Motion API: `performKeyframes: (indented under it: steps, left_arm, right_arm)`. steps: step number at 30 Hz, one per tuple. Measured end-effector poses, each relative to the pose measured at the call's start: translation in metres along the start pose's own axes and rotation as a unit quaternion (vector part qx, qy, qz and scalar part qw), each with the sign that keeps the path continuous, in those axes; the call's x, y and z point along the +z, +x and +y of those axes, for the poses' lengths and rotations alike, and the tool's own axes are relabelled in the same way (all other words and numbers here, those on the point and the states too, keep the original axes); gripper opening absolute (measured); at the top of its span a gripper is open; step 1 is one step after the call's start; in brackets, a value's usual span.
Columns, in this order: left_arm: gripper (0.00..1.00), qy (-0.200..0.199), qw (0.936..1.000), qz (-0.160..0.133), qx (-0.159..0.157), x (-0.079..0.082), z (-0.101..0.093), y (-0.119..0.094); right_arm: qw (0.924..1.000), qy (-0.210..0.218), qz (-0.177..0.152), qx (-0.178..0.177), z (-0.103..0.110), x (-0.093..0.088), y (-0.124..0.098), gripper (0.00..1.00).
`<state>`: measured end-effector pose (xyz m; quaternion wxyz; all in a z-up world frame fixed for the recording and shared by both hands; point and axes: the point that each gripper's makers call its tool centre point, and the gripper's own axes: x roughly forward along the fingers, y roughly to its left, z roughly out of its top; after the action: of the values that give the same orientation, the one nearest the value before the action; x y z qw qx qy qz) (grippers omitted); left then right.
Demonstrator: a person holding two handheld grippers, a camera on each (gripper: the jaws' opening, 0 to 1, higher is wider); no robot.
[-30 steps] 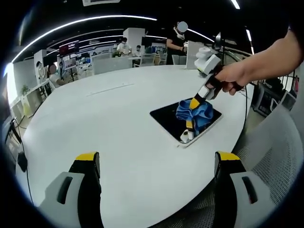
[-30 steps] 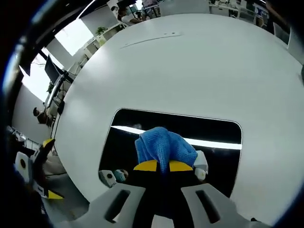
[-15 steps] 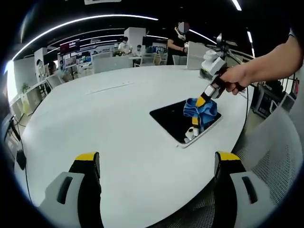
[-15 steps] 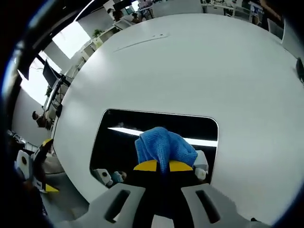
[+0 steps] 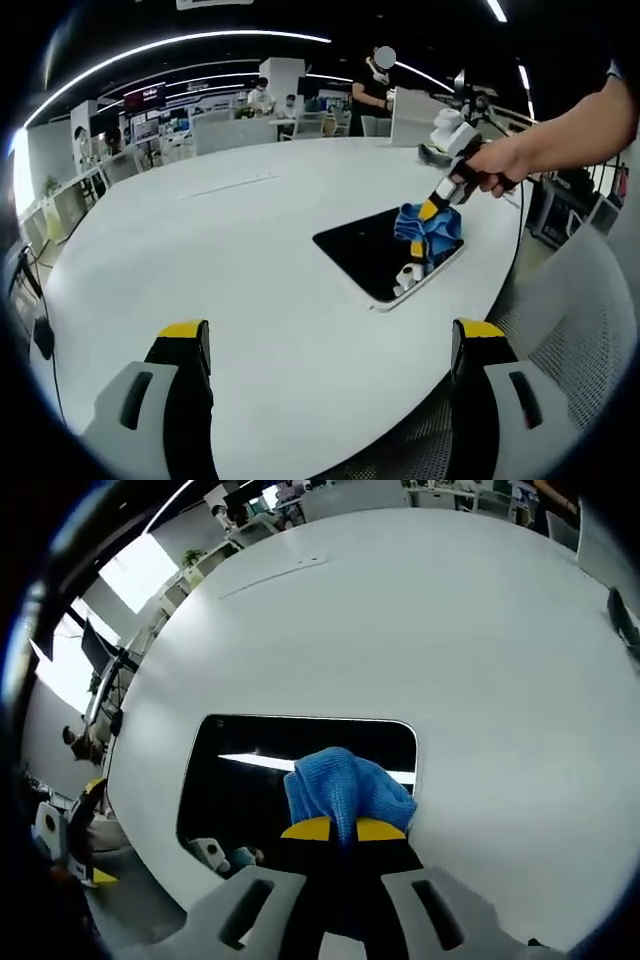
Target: Wipe the mirror surface with the cleaning cloth until all visible marks leave the cleaned area.
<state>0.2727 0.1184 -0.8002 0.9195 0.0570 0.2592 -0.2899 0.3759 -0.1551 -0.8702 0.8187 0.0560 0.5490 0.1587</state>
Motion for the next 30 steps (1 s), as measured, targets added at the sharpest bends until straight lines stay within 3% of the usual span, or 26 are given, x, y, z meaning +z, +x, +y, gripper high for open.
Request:
performKeyframes:
  steps: [9,23,30]
  left_arm:
    - [0.99,0.004,1.0,0.001,-0.002,0.0,-0.001,0.0]
    - [0.99,0.003,1.0,0.003,-0.007,0.0,-0.003,0.001]
    - [0.99,0.0,1.0,0.001,-0.008,0.0,-0.003,0.0]
  right_arm:
    - [0.9998,0.014,-0.003,-0.012,-0.015,-0.005,-0.008,0.01]
    - [0.9992,-0.009,0.003,-0.038,-0.014,-0.007,-0.008,0.0]
    - [0.9984,-0.003,-0.018,-0.053,-0.015,-0.007,-0.009,0.0]
